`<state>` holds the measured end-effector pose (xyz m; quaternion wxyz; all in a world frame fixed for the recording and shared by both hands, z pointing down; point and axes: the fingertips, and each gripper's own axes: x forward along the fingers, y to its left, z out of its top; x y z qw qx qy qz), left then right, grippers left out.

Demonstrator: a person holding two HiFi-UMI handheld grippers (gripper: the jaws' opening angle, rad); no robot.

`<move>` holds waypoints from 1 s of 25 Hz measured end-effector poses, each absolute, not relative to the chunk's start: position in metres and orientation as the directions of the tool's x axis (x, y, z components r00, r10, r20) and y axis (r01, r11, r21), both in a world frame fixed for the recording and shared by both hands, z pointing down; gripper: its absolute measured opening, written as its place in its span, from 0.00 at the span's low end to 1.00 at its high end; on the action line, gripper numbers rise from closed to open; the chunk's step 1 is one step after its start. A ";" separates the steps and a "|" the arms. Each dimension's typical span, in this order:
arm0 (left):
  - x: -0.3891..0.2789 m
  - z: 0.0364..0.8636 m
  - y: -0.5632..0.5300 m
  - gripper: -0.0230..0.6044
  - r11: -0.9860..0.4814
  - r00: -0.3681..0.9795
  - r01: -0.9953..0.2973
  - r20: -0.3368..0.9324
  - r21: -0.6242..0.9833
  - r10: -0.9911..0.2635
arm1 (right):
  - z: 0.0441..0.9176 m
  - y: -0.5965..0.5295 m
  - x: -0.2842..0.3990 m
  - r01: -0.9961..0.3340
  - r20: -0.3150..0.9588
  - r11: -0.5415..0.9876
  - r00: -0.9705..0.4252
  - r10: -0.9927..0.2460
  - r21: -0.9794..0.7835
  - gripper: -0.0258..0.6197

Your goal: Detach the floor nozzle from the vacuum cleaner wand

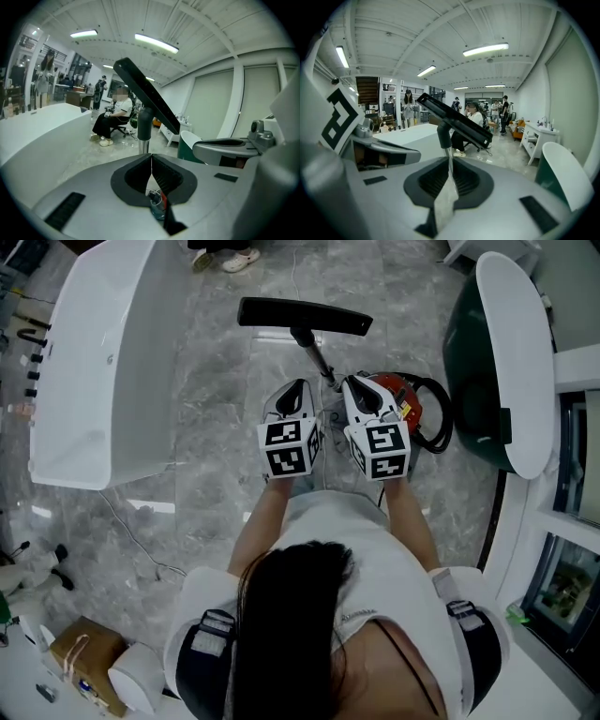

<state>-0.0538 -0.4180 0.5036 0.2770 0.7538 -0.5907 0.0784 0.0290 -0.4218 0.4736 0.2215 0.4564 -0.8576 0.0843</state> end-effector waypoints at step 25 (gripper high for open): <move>-0.073 0.528 -0.460 0.04 -0.238 0.363 -0.923 0.478 0.302 -0.800 | 0.441 -0.495 0.001 -0.579 0.454 0.602 -0.399 -0.797 0.550 0.47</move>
